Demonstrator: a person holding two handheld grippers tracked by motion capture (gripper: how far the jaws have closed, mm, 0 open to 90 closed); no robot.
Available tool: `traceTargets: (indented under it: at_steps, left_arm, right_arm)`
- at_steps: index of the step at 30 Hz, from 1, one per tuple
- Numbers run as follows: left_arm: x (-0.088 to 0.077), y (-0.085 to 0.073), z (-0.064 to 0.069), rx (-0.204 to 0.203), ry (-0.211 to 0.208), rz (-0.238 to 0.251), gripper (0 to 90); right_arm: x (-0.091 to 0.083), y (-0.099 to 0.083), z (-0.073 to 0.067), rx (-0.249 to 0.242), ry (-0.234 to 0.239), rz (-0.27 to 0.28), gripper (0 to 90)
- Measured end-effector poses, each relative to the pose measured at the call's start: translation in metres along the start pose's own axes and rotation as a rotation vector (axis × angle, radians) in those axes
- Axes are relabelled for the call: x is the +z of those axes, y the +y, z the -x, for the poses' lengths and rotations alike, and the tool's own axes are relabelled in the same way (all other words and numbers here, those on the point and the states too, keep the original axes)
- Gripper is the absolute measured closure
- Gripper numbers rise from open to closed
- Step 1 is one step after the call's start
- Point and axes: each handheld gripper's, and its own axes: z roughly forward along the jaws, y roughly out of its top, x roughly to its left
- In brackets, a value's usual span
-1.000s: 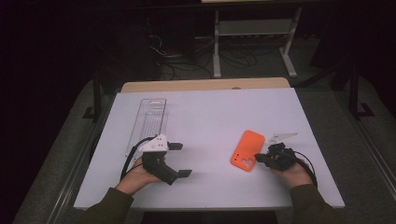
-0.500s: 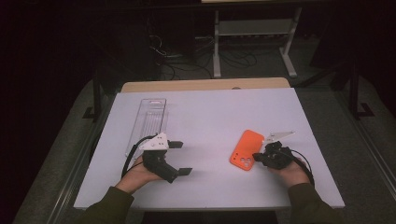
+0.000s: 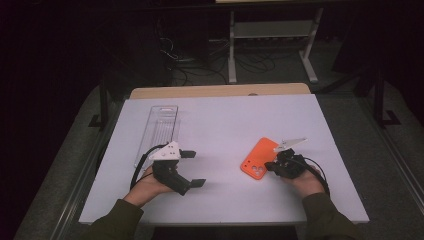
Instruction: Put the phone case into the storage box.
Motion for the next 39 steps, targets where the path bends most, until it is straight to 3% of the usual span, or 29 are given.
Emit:
traceTargets:
  at_steps: [22,26,29,33,39]
  left_arm:
    - [0.001,0.001,0.001,-0.011,-0.004,-0.005,0.0]
    - [0.002,0.001,0.0,0.003,-0.005,-0.007,0.0]
    - [0.001,0.001,0.0,0.003,-0.004,-0.007,0.0]
    - [0.001,0.001,0.001,0.004,-0.001,-0.009,0.0]
    - [0.001,0.001,0.001,-0.001,-0.002,-0.004,0.0]
  right_arm:
    - [0.025,0.029,-0.011,-0.045,0.012,-0.007,88.5]
    - [0.024,0.029,-0.011,-0.05,0.018,-0.001,88.2]
    - [0.018,0.029,-0.01,-0.037,0.026,0.043,80.5]
    - [0.009,0.025,-0.009,0.009,0.049,0.096,59.6]
    - [-0.008,0.011,-0.008,0.01,0.024,0.166,28.4]
